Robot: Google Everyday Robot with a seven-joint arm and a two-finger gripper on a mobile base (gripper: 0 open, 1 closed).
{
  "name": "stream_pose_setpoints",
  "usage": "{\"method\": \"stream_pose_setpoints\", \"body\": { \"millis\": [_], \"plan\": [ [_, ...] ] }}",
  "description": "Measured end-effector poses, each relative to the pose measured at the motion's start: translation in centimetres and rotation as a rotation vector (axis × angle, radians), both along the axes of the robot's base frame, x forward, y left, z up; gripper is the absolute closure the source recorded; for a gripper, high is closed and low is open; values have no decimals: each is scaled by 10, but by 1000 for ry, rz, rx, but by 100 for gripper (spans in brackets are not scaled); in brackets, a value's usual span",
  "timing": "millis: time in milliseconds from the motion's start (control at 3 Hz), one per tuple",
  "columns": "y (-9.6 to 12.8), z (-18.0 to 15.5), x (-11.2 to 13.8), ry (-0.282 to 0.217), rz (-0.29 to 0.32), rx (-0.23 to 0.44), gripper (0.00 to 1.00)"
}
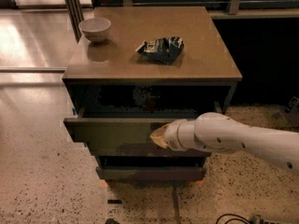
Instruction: Close top drawer
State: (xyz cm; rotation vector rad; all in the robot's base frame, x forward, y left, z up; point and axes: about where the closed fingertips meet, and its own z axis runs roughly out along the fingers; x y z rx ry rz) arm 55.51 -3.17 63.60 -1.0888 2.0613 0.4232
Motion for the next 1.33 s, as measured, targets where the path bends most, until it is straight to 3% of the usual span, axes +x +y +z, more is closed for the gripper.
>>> {"method": "stream_pose_setpoints", "body": {
  "millis": [333, 667, 1333],
  "plan": [
    [-2, -14, 18, 2, -65, 50, 100],
    [-2, -14, 18, 1, -65, 50, 100],
    [-3, -13, 59, -90, -100, 40, 100]
  ]
}}
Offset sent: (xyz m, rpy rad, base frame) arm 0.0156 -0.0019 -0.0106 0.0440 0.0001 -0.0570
